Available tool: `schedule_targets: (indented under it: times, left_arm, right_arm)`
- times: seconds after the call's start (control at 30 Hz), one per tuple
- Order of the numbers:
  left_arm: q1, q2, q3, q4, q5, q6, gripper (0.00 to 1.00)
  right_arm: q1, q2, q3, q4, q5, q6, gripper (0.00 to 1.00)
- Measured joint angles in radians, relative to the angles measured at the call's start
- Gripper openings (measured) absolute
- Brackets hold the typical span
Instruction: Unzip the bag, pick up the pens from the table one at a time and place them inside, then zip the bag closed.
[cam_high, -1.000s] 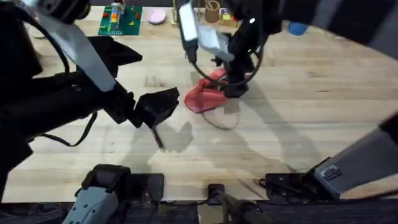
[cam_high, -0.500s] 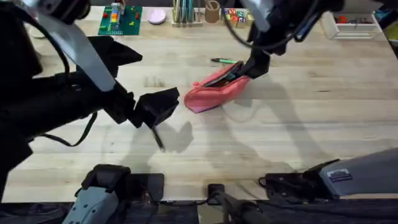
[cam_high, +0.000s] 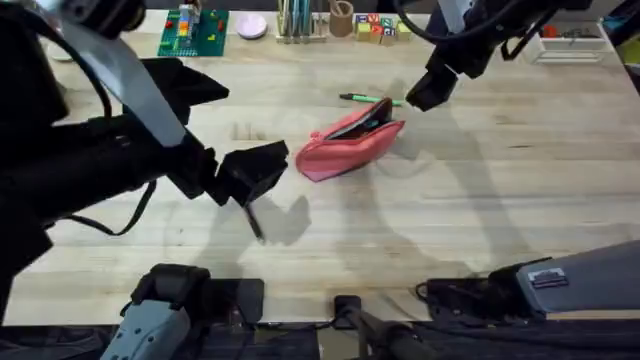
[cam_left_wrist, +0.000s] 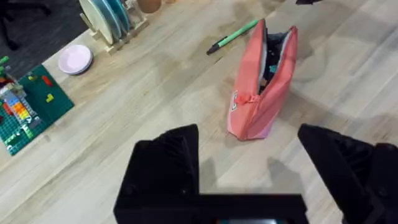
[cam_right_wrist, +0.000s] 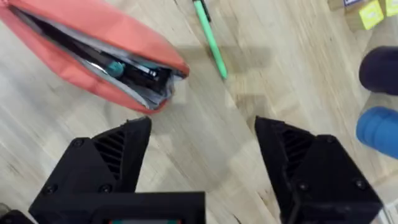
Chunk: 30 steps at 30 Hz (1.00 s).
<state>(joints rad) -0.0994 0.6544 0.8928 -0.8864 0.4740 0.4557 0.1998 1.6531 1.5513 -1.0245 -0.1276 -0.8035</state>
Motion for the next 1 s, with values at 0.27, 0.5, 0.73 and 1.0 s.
schedule_targets:
  times: [0.27, 0.5, 0.73, 1.0]
  left_arm:
    - [0.000, 0.000, 0.000, 0.000, 0.000, 0.000, 0.993]
    - [0.000, 0.000, 0.000, 0.000, 0.000, 0.000, 0.993]
    - [0.000, 0.000, 0.000, 0.000, 0.000, 0.000, 0.993]
    - [0.000, 0.000, 0.000, 0.000, 0.000, 0.000, 0.993]
  right_arm:
    - [0.001, 0.000, 0.000, 0.000, 0.063, 0.004, 0.996]
    - [0.001, 0.000, 0.000, 0.000, 0.077, 0.004, 0.996]
    - [0.001, 0.000, 0.000, 0.001, 0.080, -0.037, 0.995]
    - [0.001, 0.000, 0.000, 0.020, 0.082, -0.117, 0.995]
